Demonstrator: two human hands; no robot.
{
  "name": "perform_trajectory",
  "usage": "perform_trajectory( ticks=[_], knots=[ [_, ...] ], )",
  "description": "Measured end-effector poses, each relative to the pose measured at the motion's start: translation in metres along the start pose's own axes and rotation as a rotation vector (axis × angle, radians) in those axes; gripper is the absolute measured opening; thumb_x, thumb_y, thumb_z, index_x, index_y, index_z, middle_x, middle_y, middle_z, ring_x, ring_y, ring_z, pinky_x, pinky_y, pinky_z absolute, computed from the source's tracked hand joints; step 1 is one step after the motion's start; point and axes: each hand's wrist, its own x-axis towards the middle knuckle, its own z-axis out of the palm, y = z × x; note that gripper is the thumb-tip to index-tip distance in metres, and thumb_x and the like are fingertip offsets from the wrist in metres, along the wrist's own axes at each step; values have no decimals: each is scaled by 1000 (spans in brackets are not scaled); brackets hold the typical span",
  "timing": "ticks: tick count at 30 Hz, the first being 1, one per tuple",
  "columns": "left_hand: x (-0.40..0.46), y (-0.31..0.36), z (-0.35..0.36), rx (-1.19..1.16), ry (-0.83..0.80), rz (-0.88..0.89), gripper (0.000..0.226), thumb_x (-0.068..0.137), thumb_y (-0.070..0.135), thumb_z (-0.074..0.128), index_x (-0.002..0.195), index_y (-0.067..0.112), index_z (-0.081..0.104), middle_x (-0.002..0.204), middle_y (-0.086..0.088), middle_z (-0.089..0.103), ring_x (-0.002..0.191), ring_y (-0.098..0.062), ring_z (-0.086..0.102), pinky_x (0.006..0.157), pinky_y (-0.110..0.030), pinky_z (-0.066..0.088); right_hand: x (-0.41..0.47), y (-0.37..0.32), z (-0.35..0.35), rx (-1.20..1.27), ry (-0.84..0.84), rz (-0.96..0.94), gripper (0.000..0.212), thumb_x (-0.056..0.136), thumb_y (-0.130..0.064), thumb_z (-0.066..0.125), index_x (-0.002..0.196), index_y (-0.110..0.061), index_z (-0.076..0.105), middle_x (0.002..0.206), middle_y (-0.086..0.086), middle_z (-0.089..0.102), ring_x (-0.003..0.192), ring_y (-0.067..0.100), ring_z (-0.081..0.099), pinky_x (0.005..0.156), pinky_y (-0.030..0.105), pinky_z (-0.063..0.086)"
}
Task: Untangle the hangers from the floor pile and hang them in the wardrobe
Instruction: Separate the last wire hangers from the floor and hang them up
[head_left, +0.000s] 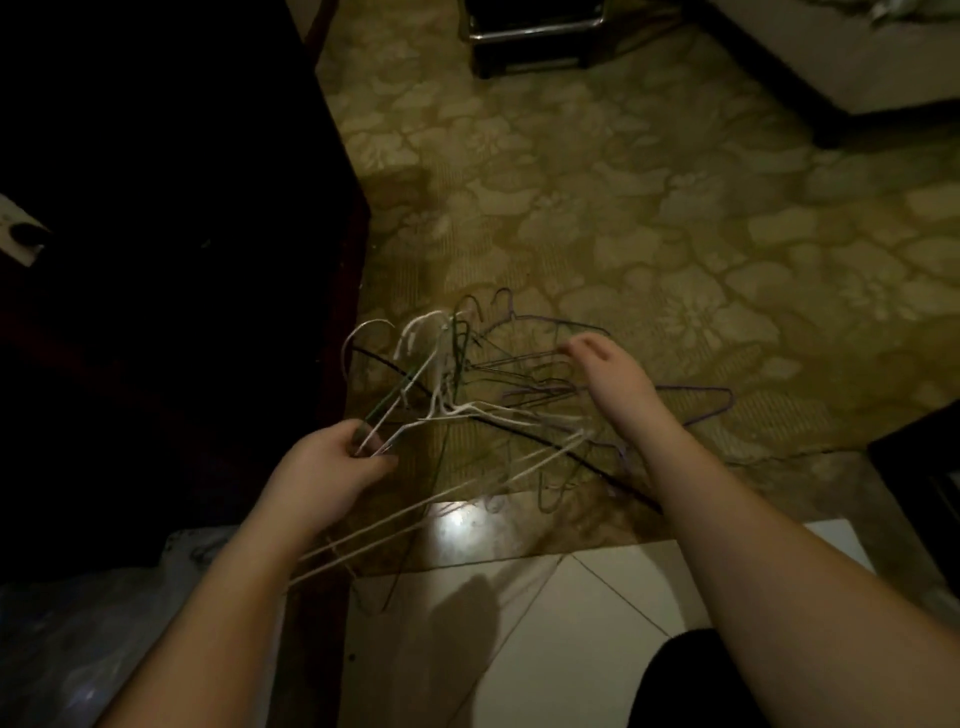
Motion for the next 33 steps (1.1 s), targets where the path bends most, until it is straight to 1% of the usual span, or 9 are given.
perform_trajectory(
  ticks=[2, 4, 9, 13, 18, 21, 25, 29, 33],
  knots=[
    [4, -5, 4, -59, -29, -82, 11, 86, 26, 72, 85, 16, 67, 77, -9, 68, 64, -18, 62, 55, -28, 43, 7, 13, -10, 72, 168, 63, 24, 99, -27, 48, 101, -12, 68, 99, 1, 65, 95, 16, 57, 76, 27, 39],
    [7, -10, 7, -161, -35, -156, 11, 87, 25, 72, 86, 15, 69, 74, -7, 70, 59, -15, 63, 52, -26, 45, 13, 31, -15, -1, 197, 158, 28, 98, -23, 46, 103, -5, 67, 102, 8, 63, 96, 24, 56, 75, 28, 36],
    [8, -18, 28, -432, -50, -268, 16, 90, 16, 67, 96, 2, 64, 51, -2, 60, 40, -12, 57, 37, -22, 43, 23, 93, -30, -542, -129, 385, 34, 101, -26, 42, 123, -5, 59, 122, 16, 61, 108, 30, 56, 79, 30, 40],
    [7, -22, 46, -515, -39, -263, 19, 91, 17, 65, 103, 3, 63, 60, -4, 59, 45, -13, 54, 41, -24, 43, 1, 146, -41, -917, -415, 413, 35, 101, -35, 43, 120, -11, 60, 120, 13, 63, 108, 30, 58, 80, 30, 41],
    [9, -29, 56, -550, -7, -278, 21, 92, 21, 64, 103, 3, 61, 64, -4, 52, 49, -14, 45, 45, -25, 37, -13, 200, -31, -916, -506, 473, 43, 94, -27, 56, 136, -19, 50, 109, 8, 63, 89, 23, 62, 68, 30, 51],
    [10, -28, 58, -569, 22, -270, 14, 92, 22, 64, 95, 9, 62, 64, -4, 53, 48, -13, 46, 46, -25, 37, -11, 210, -26, -930, -503, 501, 44, 97, -24, 53, 140, -16, 46, 113, 11, 61, 82, 21, 56, 61, 28, 43],
    [11, -31, 58, -497, 59, -228, 24, 90, 33, 67, 100, 11, 65, 76, -14, 63, 60, -23, 58, 62, -36, 47, -6, 218, -27, -924, -339, 437, 31, 93, -24, 53, 122, -13, 52, 110, 11, 62, 92, 27, 59, 73, 33, 49],
    [12, -34, 57, -493, 68, -240, 61, 76, 51, 70, 119, 10, 60, 100, -29, 63, 90, -48, 62, 69, -36, 42, -6, 235, -26, -1078, -507, 466, 42, 91, -19, 54, 132, -15, 44, 116, 12, 61, 98, 29, 60, 84, 40, 53],
    [12, -37, 59, -527, 53, -240, 22, 90, 31, 67, 96, 9, 64, 70, -9, 58, 56, -20, 53, 57, -33, 42, -22, 220, -26, -1294, -689, 435, 36, 95, -19, 51, 132, -17, 51, 122, 10, 59, 109, 28, 59, 89, 37, 51]
  ],
)
